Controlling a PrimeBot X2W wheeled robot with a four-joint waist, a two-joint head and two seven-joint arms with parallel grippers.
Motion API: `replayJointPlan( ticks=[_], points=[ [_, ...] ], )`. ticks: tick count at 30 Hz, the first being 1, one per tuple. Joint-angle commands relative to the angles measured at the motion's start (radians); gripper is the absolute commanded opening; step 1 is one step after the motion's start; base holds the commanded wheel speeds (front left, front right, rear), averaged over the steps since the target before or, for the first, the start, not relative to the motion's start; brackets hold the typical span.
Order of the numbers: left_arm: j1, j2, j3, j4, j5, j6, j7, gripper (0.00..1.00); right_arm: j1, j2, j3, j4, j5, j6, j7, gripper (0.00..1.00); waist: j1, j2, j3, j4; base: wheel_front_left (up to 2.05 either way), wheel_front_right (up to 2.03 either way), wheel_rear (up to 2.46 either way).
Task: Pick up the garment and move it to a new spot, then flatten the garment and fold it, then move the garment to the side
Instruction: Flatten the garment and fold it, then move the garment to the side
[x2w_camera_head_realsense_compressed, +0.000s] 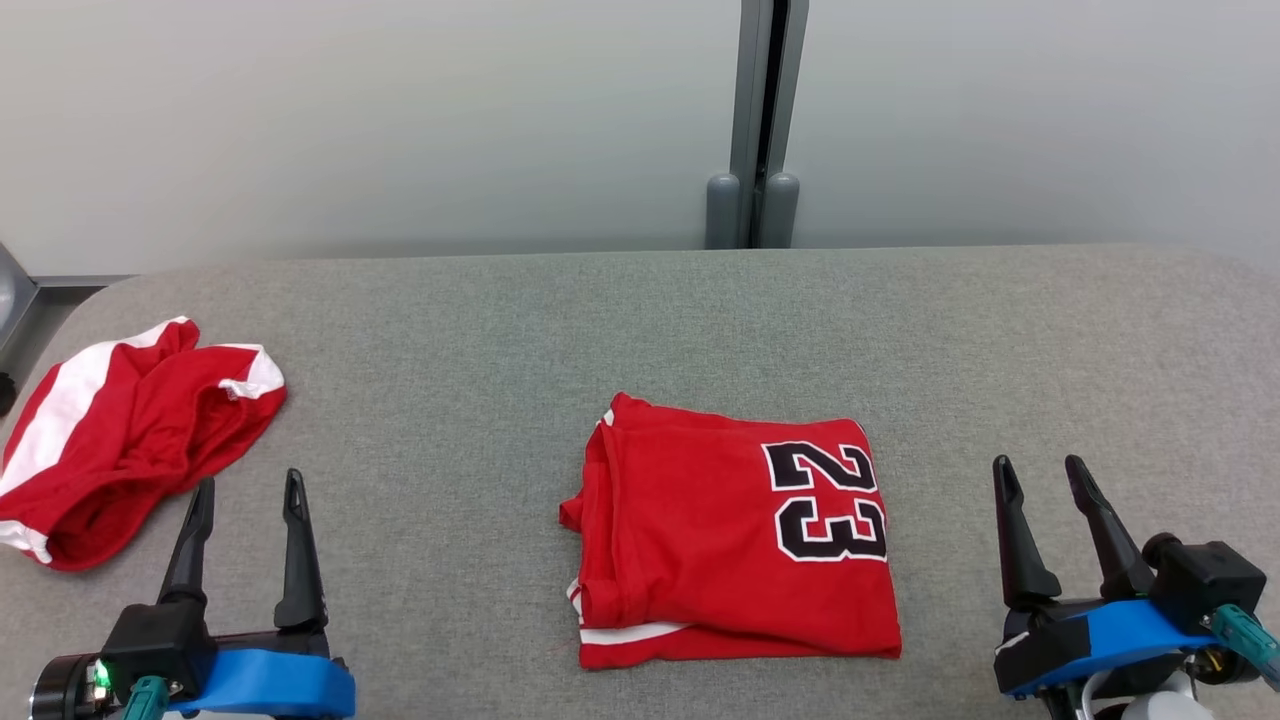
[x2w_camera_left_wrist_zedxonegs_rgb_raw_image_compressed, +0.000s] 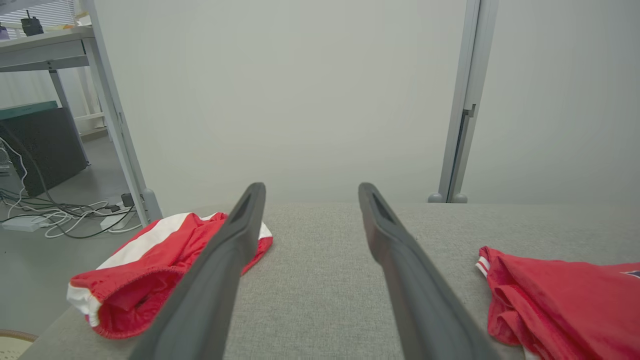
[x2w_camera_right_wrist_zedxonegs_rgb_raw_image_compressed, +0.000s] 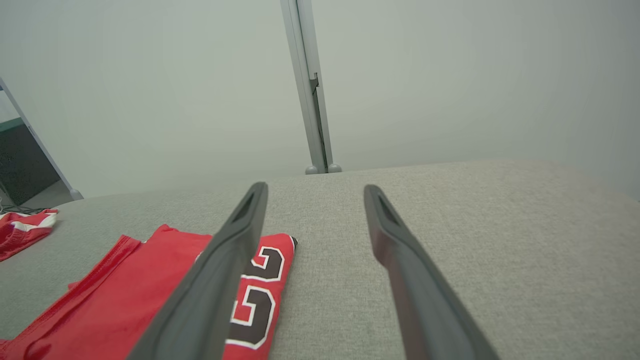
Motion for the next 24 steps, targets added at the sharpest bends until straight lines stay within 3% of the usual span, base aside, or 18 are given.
replayJointPlan(
  ticks=[1,11,24],
  points=[
    [0.016,0.0,0.014,-0.007,0.007,-0.015,-0.005,1.0,0.022,0.003,-0.005,-0.009,-0.004,0.0,0.003,1.0,0.0,0.0,-0.006,0.0,0.0,0.0,0.0],
    [0.053,-0.036,0.054,0.017,0.034,-0.082,-0.005,1.0,0.073,0.014,-0.033,-0.081,-0.042,0.0,0.038,1.0,0.0,0.0,-0.028,0.002,0.0,0.0,0.0],
    [0.041,-0.058,0.075,0.026,0.074,-0.111,-0.005,1.0,0.101,0.018,-0.038,-0.144,-0.071,0.0,0.1,1.0,0.0,0.0,-0.032,0.003,0.0,0.0,0.0]
  ],
)
